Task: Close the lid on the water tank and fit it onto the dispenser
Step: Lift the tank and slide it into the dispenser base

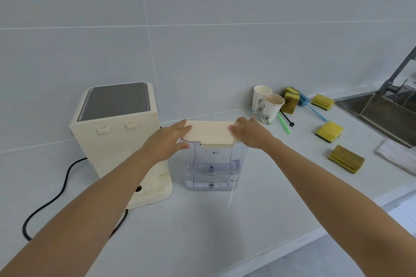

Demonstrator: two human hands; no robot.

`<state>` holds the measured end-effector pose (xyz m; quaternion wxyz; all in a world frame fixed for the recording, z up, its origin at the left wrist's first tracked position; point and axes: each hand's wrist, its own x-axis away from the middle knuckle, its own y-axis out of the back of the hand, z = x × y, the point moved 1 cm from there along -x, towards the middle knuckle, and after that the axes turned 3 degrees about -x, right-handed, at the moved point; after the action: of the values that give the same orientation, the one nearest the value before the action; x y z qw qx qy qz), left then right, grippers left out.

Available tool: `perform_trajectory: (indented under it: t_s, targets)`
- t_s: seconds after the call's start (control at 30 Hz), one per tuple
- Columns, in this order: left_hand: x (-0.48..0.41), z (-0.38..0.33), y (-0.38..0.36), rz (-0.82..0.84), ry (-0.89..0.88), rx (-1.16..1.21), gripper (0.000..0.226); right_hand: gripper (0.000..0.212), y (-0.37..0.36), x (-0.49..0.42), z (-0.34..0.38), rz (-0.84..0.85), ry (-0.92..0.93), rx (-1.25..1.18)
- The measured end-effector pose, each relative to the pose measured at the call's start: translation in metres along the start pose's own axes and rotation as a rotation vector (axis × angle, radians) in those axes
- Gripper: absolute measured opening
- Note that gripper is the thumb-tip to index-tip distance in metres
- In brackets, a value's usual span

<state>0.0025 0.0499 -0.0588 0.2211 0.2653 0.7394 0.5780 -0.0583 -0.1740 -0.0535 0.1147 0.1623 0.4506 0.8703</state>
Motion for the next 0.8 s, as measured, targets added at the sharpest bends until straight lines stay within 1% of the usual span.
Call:
perform_trajectory:
  t_s: [0.07, 0.17, 0.27, 0.37, 0.4, 0.47, 0.6, 0.7, 0.8]
  targets:
    - [-0.001, 0.001, -0.006, -0.003, 0.062, 0.147, 0.082, 0.062, 0.002, 0.002, -0.003, 0.043, -0.012, -0.145]
    - [-0.004, 0.003, -0.019, 0.053, 0.216, 0.379, 0.107, 0.085, 0.004, 0.004, -0.013, 0.146, 0.051, -0.367]
    - [-0.009, 0.007, -0.036, 0.141, 0.299, 0.536, 0.113, 0.102, 0.001, 0.004, -0.029, 0.178, 0.065, -0.499]
    - [-0.012, 0.009, -0.048, 0.182, 0.326, 0.645, 0.106, 0.113, -0.012, 0.003, -0.043, 0.210, 0.067, -0.533]
    - [-0.012, 0.008, -0.052, 0.192, 0.333, 0.669, 0.103, 0.114, -0.016, 0.004, -0.047, 0.211, 0.081, -0.545]
    - [-0.013, 0.007, -0.058, 0.199, 0.340, 0.707, 0.101, 0.109, -0.025, 0.004, -0.054, 0.205, 0.120, -0.537]
    - [-0.017, 0.006, -0.064, 0.177, 0.358, 0.760, 0.097, 0.108, -0.043, 0.004, -0.061, 0.202, 0.115, -0.522]
    - [-0.019, 0.006, -0.066, 0.183, 0.372, 0.765, 0.097, 0.108, -0.052, -0.001, -0.065, 0.200, 0.066, -0.496]
    - [-0.018, 0.006, -0.066, 0.189, 0.400, 0.746, 0.094, 0.102, -0.061, -0.003, -0.066, 0.172, 0.003, -0.459]
